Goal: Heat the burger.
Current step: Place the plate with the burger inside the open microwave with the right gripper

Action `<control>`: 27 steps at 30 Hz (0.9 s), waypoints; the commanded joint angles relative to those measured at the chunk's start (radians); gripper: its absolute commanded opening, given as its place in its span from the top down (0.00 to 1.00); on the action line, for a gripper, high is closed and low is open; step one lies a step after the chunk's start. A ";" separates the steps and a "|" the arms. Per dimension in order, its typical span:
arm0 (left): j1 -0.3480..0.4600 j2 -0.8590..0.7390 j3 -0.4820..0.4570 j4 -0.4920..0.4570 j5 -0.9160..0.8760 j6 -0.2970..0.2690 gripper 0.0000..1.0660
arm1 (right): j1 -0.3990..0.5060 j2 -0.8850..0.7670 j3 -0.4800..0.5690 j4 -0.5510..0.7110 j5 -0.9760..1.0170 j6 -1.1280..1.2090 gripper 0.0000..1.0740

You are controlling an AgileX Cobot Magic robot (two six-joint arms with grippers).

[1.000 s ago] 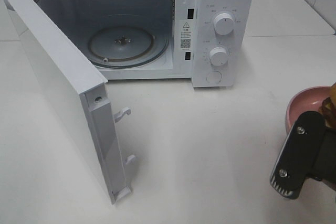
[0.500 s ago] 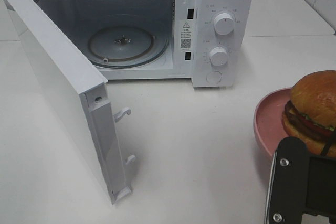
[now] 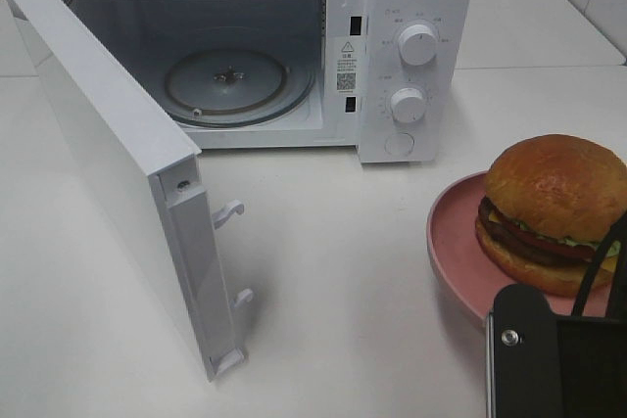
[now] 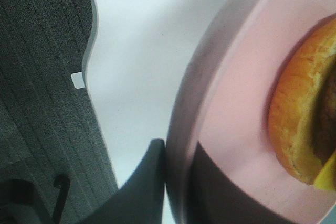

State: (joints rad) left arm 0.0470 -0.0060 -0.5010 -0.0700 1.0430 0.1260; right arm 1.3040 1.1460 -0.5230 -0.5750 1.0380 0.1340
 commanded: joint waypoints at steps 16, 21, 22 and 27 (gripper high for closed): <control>-0.004 -0.022 0.003 -0.001 -0.002 0.000 0.10 | 0.004 -0.005 0.004 -0.113 -0.132 -0.214 0.94; -0.004 -0.022 0.003 -0.001 -0.002 0.000 0.10 | 0.004 -0.005 0.004 -0.123 -0.145 -0.262 0.94; -0.004 -0.022 0.003 -0.001 -0.002 0.000 0.10 | 0.004 -0.005 0.004 -0.135 -0.146 -0.277 0.94; -0.004 -0.022 0.003 -0.001 -0.002 0.000 0.10 | 0.004 -0.005 0.004 -0.151 -0.150 -0.276 0.92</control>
State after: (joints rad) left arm 0.0470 -0.0060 -0.5010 -0.0700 1.0430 0.1260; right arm 1.3040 1.1460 -0.5180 -0.6650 0.8960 -0.1360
